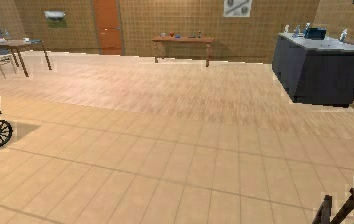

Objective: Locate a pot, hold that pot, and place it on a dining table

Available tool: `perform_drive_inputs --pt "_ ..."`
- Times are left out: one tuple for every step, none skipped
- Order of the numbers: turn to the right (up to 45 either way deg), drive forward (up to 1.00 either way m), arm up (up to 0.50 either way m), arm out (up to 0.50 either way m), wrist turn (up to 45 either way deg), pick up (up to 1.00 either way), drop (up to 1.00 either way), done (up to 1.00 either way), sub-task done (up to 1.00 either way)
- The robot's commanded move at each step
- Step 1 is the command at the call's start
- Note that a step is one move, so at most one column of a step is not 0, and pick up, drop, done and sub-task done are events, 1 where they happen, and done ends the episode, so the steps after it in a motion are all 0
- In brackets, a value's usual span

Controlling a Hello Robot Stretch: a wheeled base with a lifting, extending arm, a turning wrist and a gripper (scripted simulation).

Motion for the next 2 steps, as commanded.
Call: perform_drive_inputs --pt "0.0 0.00 0.00 0.00 45.0 0.00 0.00 0.00 0.00" --pt "0.0 0.00 0.00 0.00 45.0 0.00 0.00 0.00 0.00"
